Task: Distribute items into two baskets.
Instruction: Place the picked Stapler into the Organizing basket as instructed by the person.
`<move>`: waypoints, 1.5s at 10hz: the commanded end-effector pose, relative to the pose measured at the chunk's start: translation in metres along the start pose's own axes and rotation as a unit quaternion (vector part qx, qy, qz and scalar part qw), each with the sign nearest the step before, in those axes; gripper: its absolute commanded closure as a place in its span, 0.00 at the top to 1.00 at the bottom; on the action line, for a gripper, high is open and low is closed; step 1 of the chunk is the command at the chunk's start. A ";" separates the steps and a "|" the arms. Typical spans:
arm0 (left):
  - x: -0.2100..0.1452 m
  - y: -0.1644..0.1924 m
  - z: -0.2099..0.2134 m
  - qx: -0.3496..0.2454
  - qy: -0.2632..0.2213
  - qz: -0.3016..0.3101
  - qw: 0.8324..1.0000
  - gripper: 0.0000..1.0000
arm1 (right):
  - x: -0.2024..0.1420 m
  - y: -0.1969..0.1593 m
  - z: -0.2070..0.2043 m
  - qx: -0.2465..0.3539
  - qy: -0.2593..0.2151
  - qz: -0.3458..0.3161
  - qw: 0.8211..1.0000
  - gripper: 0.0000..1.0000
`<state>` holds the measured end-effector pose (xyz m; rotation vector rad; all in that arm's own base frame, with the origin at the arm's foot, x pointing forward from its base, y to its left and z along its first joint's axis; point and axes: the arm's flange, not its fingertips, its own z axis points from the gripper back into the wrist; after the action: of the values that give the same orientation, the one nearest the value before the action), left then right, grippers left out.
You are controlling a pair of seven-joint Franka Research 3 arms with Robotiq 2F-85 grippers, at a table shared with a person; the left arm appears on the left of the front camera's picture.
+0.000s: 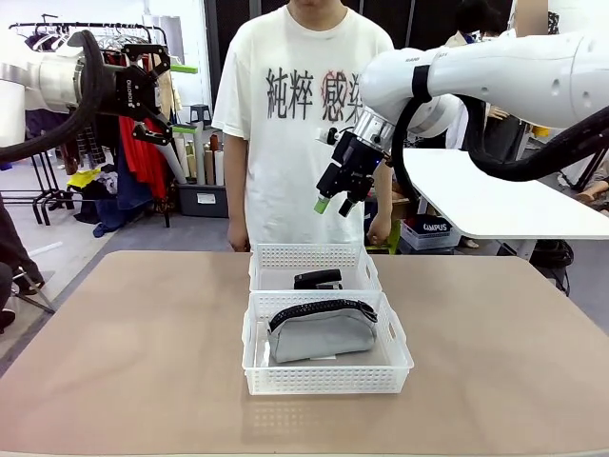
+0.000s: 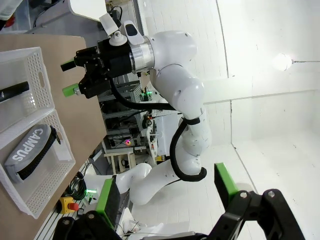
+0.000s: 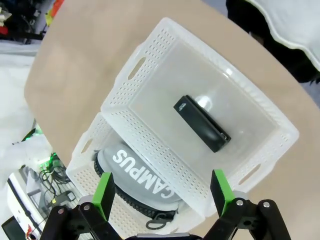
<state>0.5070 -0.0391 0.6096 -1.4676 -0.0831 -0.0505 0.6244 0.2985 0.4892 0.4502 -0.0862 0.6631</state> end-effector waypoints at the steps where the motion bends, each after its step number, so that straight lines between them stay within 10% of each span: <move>1: -0.002 -0.002 0.001 -0.002 0.004 0.000 1.000 1.00 | 0.005 -0.003 0.004 0.010 0.000 -0.002 1.000 1.00; 6: -0.002 -0.002 0.001 -0.002 0.004 0.000 1.000 1.00 | -0.009 0.030 0.057 0.124 -0.068 -0.090 0.986 1.00; 15: -0.002 -0.002 0.001 -0.002 0.004 0.000 1.000 1.00 | -0.071 -0.048 0.182 0.320 -0.116 -0.314 0.886 1.00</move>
<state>0.5070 -0.0389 0.6096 -1.4676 -0.0832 -0.0503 0.6216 0.1586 0.6209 1.0878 0.0141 -0.0042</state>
